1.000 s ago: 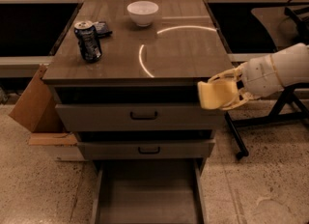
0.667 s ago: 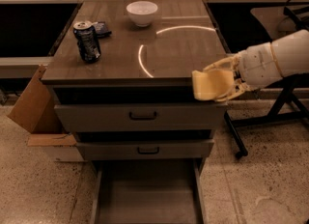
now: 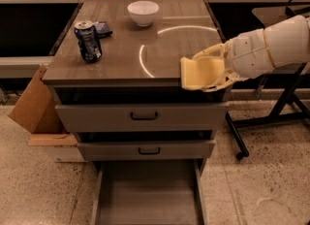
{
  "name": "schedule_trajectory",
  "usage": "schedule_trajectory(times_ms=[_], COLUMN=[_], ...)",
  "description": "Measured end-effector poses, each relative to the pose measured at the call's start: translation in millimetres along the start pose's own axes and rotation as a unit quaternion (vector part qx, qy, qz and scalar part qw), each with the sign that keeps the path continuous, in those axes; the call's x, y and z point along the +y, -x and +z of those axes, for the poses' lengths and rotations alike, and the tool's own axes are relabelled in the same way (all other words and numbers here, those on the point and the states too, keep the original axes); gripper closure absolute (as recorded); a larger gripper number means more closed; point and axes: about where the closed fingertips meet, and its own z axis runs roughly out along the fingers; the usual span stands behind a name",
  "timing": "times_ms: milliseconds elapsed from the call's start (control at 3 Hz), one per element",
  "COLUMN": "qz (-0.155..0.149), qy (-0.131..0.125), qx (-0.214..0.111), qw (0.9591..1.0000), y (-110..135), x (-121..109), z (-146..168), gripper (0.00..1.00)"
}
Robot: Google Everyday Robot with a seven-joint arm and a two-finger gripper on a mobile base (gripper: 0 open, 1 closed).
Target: Pick sponge from bottom drawer and place on counter
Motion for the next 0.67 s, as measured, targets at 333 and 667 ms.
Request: schedule_trajectory(times_ms=[333,667], qz=[0.008,0.027], qy=[-0.011,-0.036], qx=[0.000,-0.001], qw=[0.9999,0.9990], y=[-5.5,-28.1], x=[-5.3,-22.3], z=[4.0,11.0], gripper=[1.00,1.00])
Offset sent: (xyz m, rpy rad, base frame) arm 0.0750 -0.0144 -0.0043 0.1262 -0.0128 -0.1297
